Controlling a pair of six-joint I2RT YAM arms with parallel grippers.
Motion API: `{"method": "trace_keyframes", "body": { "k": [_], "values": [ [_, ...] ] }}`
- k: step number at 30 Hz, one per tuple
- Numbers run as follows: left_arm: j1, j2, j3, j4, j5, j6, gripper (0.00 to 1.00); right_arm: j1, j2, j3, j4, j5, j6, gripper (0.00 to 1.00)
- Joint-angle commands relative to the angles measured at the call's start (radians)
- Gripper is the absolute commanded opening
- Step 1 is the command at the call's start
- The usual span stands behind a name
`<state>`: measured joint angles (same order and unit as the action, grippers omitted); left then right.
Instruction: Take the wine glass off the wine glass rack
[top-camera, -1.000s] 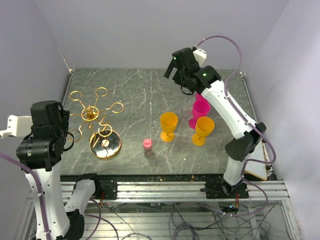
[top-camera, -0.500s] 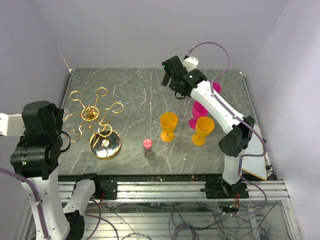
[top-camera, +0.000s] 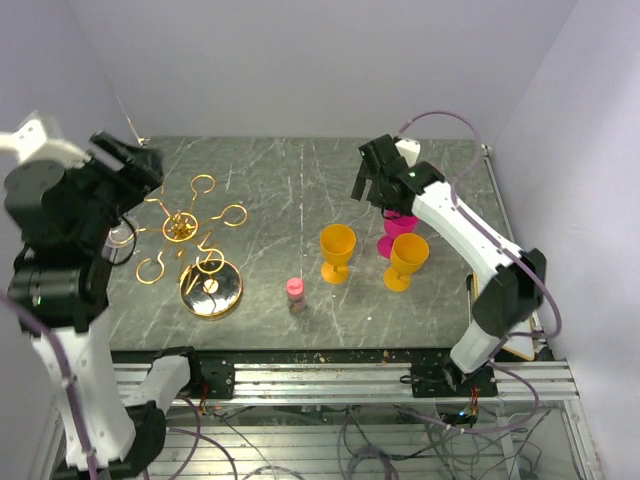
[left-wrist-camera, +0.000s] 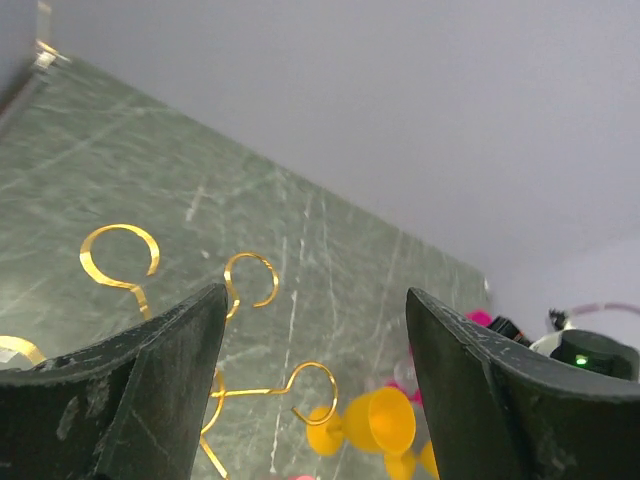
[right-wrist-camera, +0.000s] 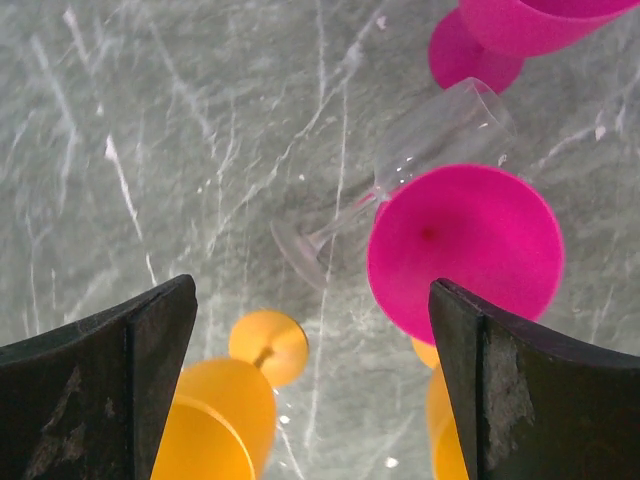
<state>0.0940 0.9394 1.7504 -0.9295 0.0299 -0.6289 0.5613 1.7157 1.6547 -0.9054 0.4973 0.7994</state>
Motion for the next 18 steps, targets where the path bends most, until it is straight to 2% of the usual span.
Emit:
{"method": "trace_keyframes", "body": {
  "k": [1, 4, 7, 9, 12, 18],
  "values": [
    [-0.007, 0.096, -0.048, 0.110, 0.337, 0.080, 0.82, -0.002, -0.179, -0.155, 0.268, -0.129, -0.281, 0.98],
    [-0.008, 0.094, -0.046, 0.131, 0.369, 0.086, 0.82, -0.005, -0.182, -0.157, 0.279, -0.160, -0.374, 0.93],
    [-0.008, 0.099, -0.028, 0.135, 0.412, 0.085, 0.83, -0.005, -0.113, -0.089, 0.257, -0.282, -0.514, 0.79],
    [-0.013, 0.097, -0.030, 0.154, 0.452, 0.066, 0.84, -0.006, -0.041, -0.035, 0.196, -0.321, -0.528, 0.75],
    [-0.031, 0.087, -0.032, 0.173, 0.481, 0.049, 0.85, -0.006, 0.077, 0.046, 0.093, -0.375, -0.555, 0.64],
    [-0.066, 0.083, -0.041, 0.189, 0.512, 0.032, 0.86, -0.009, 0.167, 0.024, 0.074, -0.380, -0.562, 0.58]
  ]
}}
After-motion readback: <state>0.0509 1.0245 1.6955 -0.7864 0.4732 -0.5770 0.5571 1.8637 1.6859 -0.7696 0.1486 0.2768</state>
